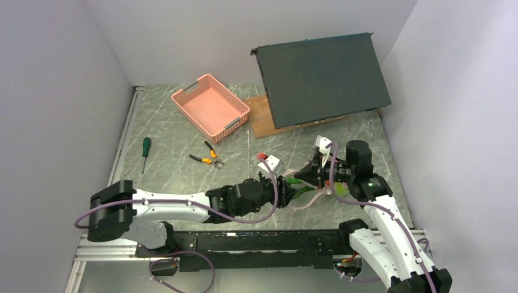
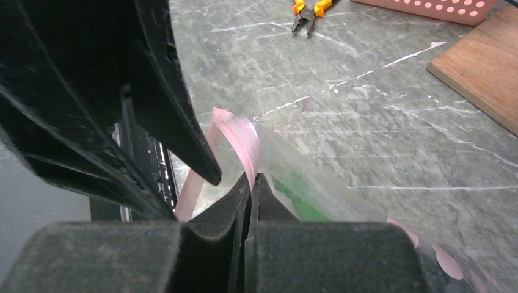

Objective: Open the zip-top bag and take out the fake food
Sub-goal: Pick up the fake vegetable from the zipper food storage bag.

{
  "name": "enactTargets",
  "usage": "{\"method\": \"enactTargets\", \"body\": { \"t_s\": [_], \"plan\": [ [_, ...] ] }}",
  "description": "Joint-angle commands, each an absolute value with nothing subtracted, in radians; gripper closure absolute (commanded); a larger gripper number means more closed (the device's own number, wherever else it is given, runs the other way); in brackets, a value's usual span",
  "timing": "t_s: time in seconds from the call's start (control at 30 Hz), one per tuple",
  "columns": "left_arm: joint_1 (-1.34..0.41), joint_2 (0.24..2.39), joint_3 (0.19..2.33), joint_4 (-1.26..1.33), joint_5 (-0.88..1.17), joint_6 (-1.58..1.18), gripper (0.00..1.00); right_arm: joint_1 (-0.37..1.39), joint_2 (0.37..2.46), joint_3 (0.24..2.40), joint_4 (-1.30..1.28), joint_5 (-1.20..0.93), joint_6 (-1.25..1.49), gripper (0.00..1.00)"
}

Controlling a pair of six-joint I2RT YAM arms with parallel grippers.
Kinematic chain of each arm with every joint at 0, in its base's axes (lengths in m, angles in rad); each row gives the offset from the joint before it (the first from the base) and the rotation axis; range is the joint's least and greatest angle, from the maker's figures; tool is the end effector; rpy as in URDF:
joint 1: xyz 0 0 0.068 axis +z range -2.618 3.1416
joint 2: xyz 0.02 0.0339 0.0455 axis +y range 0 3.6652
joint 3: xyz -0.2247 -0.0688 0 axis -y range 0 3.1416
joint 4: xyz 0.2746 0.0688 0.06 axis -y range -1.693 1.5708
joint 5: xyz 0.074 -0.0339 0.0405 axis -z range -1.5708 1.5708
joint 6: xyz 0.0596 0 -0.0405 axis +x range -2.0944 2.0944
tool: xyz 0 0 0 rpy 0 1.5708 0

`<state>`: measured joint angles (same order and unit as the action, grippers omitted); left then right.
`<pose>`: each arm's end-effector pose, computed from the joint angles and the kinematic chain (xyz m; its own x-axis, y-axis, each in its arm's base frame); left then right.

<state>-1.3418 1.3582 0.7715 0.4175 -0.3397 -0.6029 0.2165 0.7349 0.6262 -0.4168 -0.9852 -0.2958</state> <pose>0.1017 -0.3488 0.2092 -0.5099 -0.1677 -0.8437 0.6733 0.5328 -0.5127 0.2094 0.0969 0.2404 -0.2288 -0.2153 -0.9494 -0.9299 0.3368 0.1477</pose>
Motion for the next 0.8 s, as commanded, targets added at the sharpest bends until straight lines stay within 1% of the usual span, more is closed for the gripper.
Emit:
{"method": "enactTargets", "body": {
  "t_s": [0.0, 0.13, 0.27, 0.37, 0.5, 0.57, 0.7, 0.77],
  "plan": [
    [-1.350, 1.404, 0.811, 0.316, -0.429, -0.530, 0.55, 0.211, 0.738, 0.619, -0.385, -0.995, -0.317, 1.00],
    [-1.357, 1.449, 0.846, 0.277, -0.472, -0.445, 0.54, 0.212, 0.749, 0.616, -0.384, -1.005, -0.315, 1.00],
    [-1.359, 1.464, 0.782, 0.463, -0.389, -0.180, 0.53, 0.213, 0.769, 0.611, -0.368, -1.020, -0.299, 1.00],
    [-1.358, 1.452, 0.721, 0.564, -0.325, -0.024, 0.50, 0.223, 0.790, 0.605, -0.354, -1.041, -0.283, 1.00],
    [-1.345, 1.432, 0.699, 0.533, -0.305, 0.054, 0.49, 0.244, 0.810, 0.600, -0.341, -1.027, -0.276, 1.00],
    [-1.336, 1.423, 0.675, 0.559, -0.285, 0.067, 0.49, 0.248, 0.816, 0.599, -0.338, -1.022, -0.275, 1.00],
    [-1.331, 1.428, 0.567, 0.772, -0.205, 0.219, 0.48, 0.254, 0.824, 0.597, -0.347, -1.022, -0.292, 1.00],
    [-1.331, 1.439, 0.524, 0.864, -0.203, 0.327, 0.46, 0.262, 0.827, 0.596, -0.354, -1.017, -0.309, 1.00]
  ]
}}
